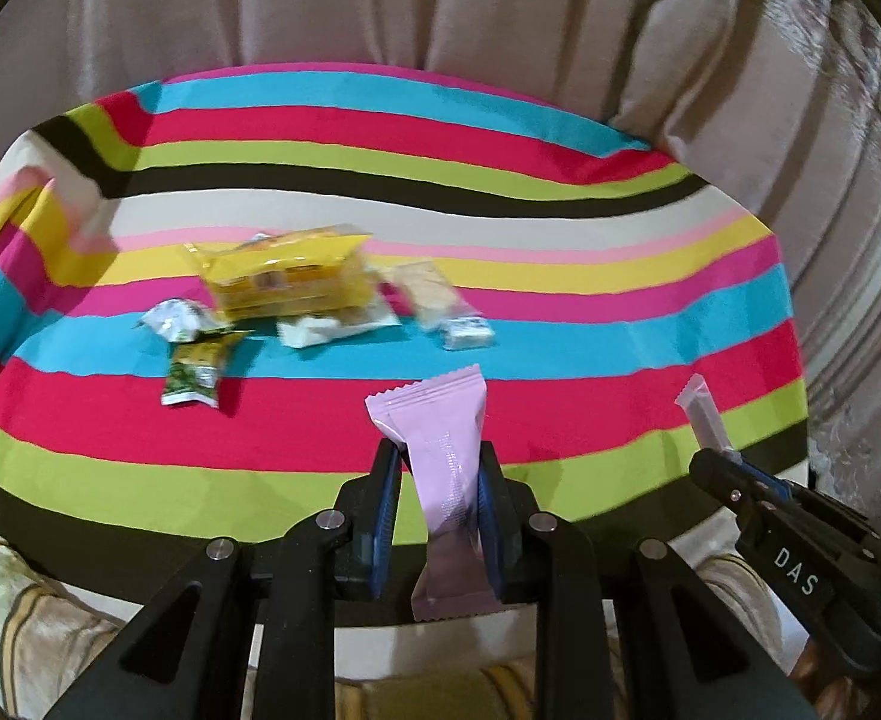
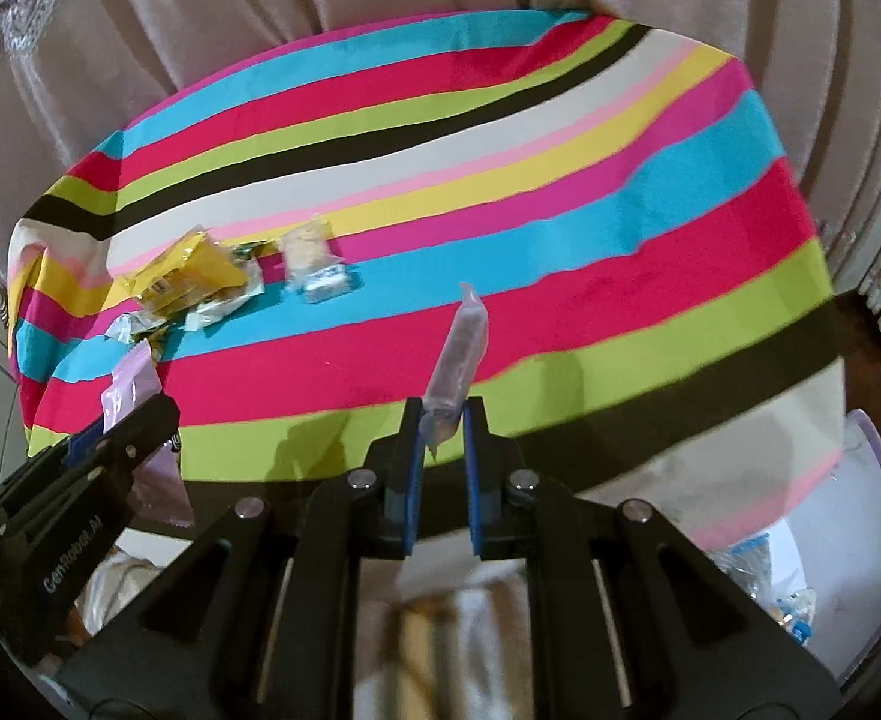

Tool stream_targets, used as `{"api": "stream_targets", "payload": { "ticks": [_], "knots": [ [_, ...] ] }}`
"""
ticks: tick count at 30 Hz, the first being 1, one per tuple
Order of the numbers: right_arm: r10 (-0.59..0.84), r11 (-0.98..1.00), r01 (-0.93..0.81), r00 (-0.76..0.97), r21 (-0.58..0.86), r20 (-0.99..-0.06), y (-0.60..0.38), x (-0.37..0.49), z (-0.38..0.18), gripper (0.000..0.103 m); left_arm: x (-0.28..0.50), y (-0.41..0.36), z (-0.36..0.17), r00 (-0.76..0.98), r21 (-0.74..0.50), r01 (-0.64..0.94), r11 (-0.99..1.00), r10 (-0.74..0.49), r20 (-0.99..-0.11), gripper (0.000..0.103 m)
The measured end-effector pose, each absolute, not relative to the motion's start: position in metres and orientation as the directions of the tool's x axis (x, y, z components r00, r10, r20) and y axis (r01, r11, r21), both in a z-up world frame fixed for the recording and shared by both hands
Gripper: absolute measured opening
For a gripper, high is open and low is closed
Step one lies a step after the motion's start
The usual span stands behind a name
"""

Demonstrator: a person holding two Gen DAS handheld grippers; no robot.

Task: Organize snacks
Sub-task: 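Carry both held snacks over the white box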

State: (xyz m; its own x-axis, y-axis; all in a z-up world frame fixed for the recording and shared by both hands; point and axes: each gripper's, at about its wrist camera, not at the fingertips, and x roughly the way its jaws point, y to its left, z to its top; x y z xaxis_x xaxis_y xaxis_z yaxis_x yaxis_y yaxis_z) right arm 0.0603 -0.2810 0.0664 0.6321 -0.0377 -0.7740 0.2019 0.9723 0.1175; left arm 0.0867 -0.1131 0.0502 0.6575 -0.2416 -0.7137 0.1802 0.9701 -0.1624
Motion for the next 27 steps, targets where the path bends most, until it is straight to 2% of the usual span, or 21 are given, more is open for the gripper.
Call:
{"api": "stream_targets", "payload": {
  "ticks": [27],
  "knots": [
    [-0.223,0.863,0.495,0.55,0.099,-0.805,-0.441,-0.061,0.035,0.015,0.004,-0.275,0.054,0.503,-0.117,0.548,0.828,-0.438,-0.745,0.025]
  ]
}}
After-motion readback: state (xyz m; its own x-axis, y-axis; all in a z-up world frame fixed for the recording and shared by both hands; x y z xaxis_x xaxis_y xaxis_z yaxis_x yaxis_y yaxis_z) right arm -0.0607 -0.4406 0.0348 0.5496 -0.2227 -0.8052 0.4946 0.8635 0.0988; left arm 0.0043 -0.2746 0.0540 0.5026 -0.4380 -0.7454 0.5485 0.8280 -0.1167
